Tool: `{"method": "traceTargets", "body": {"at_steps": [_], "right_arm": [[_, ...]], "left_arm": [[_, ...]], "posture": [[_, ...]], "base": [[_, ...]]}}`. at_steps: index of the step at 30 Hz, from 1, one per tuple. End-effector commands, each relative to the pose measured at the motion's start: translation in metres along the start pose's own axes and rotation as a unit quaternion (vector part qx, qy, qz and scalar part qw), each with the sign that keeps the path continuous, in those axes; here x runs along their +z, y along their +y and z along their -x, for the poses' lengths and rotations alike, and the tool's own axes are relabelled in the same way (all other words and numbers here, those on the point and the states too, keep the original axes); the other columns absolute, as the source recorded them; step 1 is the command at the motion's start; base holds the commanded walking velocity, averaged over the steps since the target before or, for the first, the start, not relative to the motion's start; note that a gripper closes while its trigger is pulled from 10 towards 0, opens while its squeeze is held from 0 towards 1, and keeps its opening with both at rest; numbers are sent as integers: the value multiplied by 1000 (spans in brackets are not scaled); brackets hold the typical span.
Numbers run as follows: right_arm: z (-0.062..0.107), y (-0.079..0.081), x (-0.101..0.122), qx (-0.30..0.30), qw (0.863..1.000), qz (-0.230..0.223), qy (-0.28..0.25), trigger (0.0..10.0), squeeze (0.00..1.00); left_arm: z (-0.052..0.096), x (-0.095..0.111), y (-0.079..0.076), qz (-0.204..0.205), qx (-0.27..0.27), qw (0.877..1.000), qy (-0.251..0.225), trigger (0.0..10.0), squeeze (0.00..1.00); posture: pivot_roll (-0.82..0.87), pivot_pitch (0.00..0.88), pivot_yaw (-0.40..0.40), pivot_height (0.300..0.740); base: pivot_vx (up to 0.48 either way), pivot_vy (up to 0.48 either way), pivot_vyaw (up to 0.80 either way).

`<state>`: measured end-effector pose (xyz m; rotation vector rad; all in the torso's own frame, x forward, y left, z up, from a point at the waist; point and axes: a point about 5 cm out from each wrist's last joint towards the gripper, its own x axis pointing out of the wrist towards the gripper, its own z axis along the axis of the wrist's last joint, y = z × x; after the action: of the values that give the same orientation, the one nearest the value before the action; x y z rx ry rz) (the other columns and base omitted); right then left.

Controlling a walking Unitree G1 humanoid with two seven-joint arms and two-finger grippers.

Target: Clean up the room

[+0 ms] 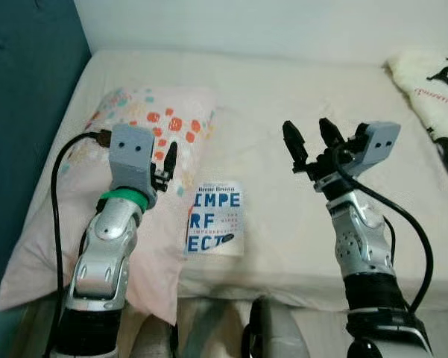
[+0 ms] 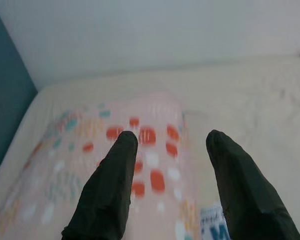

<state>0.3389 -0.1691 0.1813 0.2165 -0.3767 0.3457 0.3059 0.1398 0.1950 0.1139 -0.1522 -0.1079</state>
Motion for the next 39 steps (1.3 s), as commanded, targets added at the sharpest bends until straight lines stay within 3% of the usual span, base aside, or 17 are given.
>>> {"method": "traceTargets", "body": {"at_steps": [1,8,17,25,39], "right_arm": [[3,-1,-3,-3,1000,2,10,10000,0],[5,-2,-4,-9,1000,0,18,10000,0],[6,6,-11,-5,999,-25,40,10000,0],[6,6,-12,-2,999,-16,46,10000,0],[9,6,-14,-3,998,-20,59,10000,0]], "left_arm": [[0,-3,-4,4,-5,1000,3,10000,0],[-6,-1,-20,9,-36,999,-3,10000,0],[-2,-10,-23,-7,-56,998,1,10000,0],[1,-17,-27,-9,-72,997,9,10000,0],[5,-26,-29,-6,-76,997,19,10000,0]], "posture": [[-5,0,-43,697],[-10,0,-40,726],[-5,0,-39,726],[-9,0,-41,726],[-7,0,-48,726]], "base": [[0,0,0],[0,0,0],[0,0,0],[0,0,0],[0,-382,0]]}}
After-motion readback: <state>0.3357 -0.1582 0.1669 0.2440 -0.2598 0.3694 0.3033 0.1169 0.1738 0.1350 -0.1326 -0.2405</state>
